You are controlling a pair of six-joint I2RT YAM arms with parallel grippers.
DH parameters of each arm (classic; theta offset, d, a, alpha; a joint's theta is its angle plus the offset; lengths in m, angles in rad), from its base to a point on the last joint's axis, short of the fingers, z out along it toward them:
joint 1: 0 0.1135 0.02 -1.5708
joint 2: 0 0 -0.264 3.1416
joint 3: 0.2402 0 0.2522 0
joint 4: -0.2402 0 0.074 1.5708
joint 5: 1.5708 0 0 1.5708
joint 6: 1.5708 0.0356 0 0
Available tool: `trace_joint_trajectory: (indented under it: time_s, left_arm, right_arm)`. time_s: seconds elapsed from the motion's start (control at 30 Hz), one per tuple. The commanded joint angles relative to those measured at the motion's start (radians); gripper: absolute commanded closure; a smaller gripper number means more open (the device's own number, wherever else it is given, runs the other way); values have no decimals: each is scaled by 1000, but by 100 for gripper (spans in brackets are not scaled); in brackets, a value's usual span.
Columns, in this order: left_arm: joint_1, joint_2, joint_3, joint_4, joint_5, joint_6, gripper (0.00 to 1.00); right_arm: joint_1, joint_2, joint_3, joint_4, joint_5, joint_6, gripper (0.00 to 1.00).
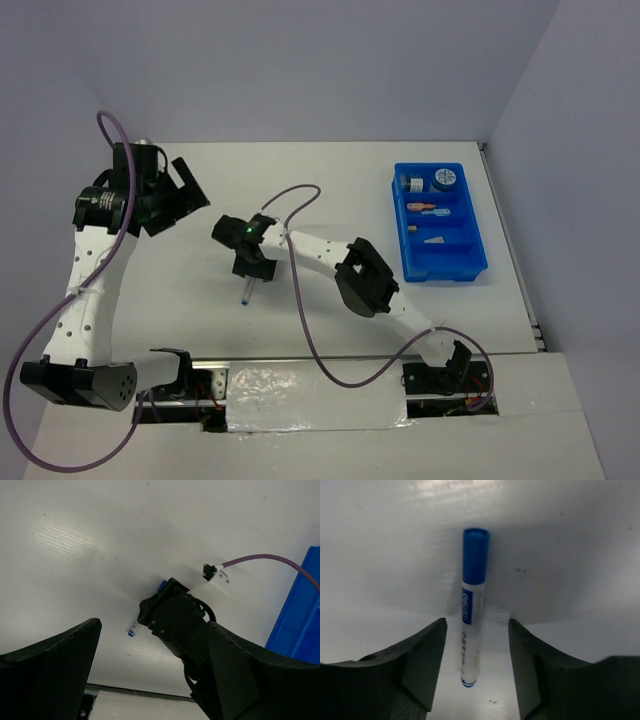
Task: Sort the stationery into containers
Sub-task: Pick up the pen from the center of the board.
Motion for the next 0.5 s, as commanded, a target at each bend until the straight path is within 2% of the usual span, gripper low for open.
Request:
trace_joint_trajectory:
  time_s: [0.0,0.03,0.07,0.1,0.17,0.2,0.27,0.3,0.33,0.37,0.4,0.47]
  left_arm:
    - [-33,1,48,10,44,-2,1]
    - [-39,2,47,12,45,-1,1]
    - [-48,4,45,15,48,2,1]
    - [-51,4,42,16,51,4,1]
    - [-56,4,37,21,55,4,1]
    - [-59,4,36,24,58,4,1]
    - [-62,7,28,30,62,5,1]
    - [-64,7,18,33,65,7,1]
    - [-67,9,13,33,68,10,1]
    - [-76,6,-11,49,77,13,1]
    - [-82,2,-28,62,114,19,1]
    - [-87,-10,-97,96,182,22,1]
  right_arm:
    - [24,33,11,-102,-41,37,42]
    - [23,17,-48,-106,-33,43,50]
    - [21,-6,-91,-103,-30,49,55]
    - [18,-65,-210,-89,-29,54,59]
    - [4,-142,-355,15,-58,75,87]
    - [-3,-217,-487,51,-72,103,100]
    - [-23,-309,-622,237,-114,111,100]
    - [-34,-425,-763,316,-127,114,100]
    - [-46,-493,-832,464,-130,132,100]
    - [-80,-559,-890,540,-124,137,100]
    - [-103,-693,-994,640,-119,146,100]
    - [-192,-821,-1067,664,-86,178,100]
